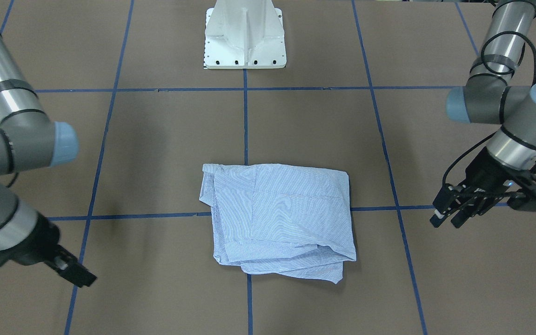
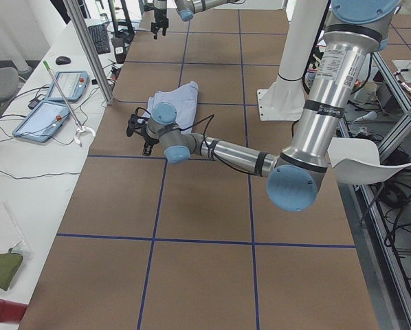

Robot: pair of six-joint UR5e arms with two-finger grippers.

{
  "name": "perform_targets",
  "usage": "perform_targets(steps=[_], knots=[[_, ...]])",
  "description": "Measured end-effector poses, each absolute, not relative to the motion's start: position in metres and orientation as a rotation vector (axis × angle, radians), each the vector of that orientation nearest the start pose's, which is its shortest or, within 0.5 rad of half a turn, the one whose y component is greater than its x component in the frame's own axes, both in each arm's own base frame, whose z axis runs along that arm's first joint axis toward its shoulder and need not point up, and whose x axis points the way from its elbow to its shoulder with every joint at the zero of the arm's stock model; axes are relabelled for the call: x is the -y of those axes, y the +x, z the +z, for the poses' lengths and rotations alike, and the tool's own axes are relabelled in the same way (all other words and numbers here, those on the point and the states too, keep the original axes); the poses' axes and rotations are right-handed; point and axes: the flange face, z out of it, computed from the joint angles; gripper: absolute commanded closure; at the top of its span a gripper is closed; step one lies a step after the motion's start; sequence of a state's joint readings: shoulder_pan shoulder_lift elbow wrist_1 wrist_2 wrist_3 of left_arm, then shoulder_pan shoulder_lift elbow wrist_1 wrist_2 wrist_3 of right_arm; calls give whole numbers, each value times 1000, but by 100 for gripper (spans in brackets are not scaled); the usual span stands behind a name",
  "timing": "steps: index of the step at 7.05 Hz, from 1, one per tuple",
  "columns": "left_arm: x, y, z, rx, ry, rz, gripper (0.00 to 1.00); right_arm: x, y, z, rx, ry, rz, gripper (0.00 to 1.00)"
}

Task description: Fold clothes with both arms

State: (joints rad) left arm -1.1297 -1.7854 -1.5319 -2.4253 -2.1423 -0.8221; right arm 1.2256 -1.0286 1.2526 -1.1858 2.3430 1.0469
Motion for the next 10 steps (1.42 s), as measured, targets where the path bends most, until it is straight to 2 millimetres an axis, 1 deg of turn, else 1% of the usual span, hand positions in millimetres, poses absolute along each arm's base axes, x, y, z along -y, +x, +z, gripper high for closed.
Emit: perform_targets(steps=[1, 2, 3, 4, 5, 6, 7, 8, 9, 10], knots=[[552, 146, 493, -959, 535, 44, 34, 688, -131, 485, 954, 3, 283, 0], [531, 109, 513, -904, 549, 103, 33, 668, -89, 531, 937, 40, 177, 0], [515, 78, 522, -841, 533, 149, 30, 652, -53, 566, 899, 62, 84, 0], [505, 49, 524, -780, 496, 178, 5, 643, -17, 588, 853, 66, 4, 0], [499, 22, 525, -739, 453, 195, 1, 635, 15, 591, 802, 62, -49, 0], [493, -4, 528, -734, 422, 204, 1, 619, 38, 584, 741, 54, -77, 0], [485, -23, 526, -746, 409, 198, 1, 596, 51, 583, 705, 42, -84, 0], [475, -34, 521, -750, 403, 187, 1, 581, 55, 585, 701, 33, -86, 0], [465, -40, 521, -751, 395, 177, 1, 572, 55, 588, 714, 28, -85, 0], [459, -42, 526, -751, 382, 170, 1, 568, 55, 586, 734, 29, -83, 0]])
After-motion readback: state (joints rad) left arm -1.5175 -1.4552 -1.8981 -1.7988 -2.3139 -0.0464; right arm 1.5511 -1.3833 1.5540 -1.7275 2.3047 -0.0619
